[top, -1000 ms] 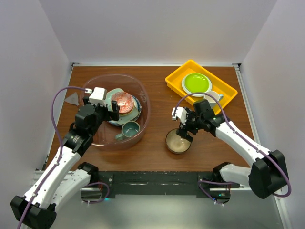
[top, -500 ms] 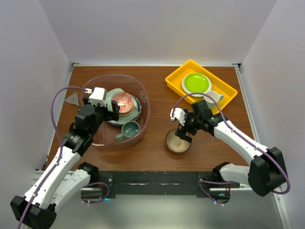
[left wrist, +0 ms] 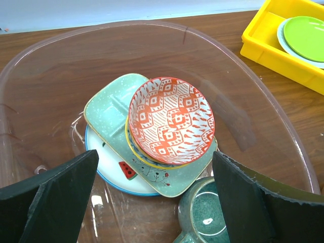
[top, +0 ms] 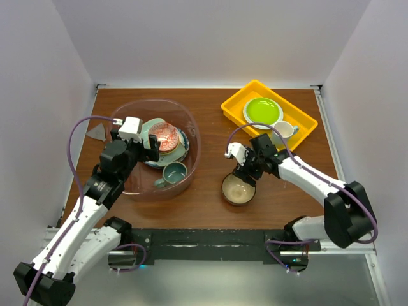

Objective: Place the mixed dishes into the plastic bin
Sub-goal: Pick up the bowl from the center of the board.

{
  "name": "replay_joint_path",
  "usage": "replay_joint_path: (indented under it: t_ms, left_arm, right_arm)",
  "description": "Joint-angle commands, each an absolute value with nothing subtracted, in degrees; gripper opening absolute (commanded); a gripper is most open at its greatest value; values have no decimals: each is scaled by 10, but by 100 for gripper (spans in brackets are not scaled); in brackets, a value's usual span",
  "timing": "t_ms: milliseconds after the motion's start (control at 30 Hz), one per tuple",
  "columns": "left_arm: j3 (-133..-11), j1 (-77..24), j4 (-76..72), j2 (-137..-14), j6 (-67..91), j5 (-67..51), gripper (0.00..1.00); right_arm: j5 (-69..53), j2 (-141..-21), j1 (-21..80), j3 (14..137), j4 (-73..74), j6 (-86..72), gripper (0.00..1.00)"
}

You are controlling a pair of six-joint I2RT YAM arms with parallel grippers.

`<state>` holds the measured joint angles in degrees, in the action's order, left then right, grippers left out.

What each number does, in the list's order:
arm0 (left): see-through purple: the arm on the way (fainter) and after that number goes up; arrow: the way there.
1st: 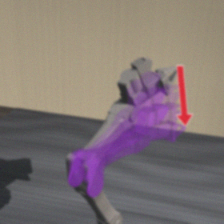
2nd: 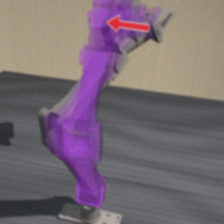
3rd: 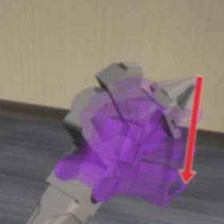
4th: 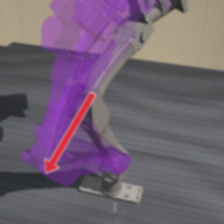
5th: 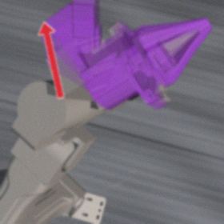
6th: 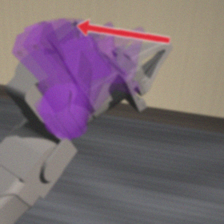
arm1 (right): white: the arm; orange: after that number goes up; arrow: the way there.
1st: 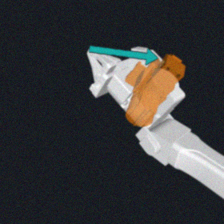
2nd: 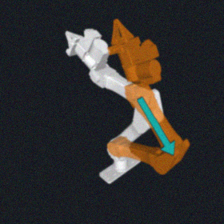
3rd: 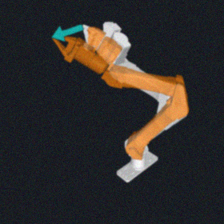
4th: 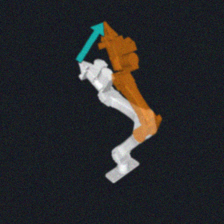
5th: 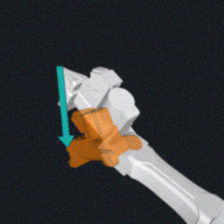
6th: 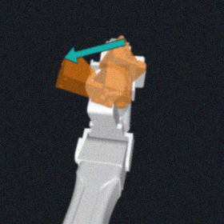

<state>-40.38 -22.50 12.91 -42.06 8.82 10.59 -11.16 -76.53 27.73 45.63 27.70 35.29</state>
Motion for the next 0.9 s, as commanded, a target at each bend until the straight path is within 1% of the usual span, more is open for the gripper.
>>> replay_joint_path:
  t_ms: [0,67,100,167,200,300,333,433,500,733,867]
  left_arm:
    - [-398,-221,104,-413,84,99,100]
    - [-398,-221,104,-414,84,98,100]
    - [-398,-221,105,-414,84,97,100]
    - [-398,-221,104,-415,84,96,100]
    - [-398,-221,104,-415,84,96,100]
    - [-398,-221,104,-415,84,96,100]
    - [-398,-221,104,-415,84,95,100]
    - [-398,-221,103,-416,85,92,100]
    - [-398,-221,104,-417,85,88,100]
    - [-398,-221,102,-431,94,43,100]
    - [-402,-221,105,-444,97,18,100]
  right_arm:
    - [-93,-779,287,475,261,332,62]
    - [-105,-786,289,479,267,330,52]
    - [-107,-787,290,482,270,330,43]
    - [-107,-792,292,483,273,330,35]
    - [-108,-794,292,483,275,330,28]
    - [-106,-799,294,487,276,328,19]
    - [-106,-799,294,489,278,326,13]
    - [-102,-795,294,493,278,319,3]
    - [-104,-785,294,496,279,317,0]
    - [-124,-747,286,502,286,311,0]
    - [-157,-720,270,504,294,313,0]
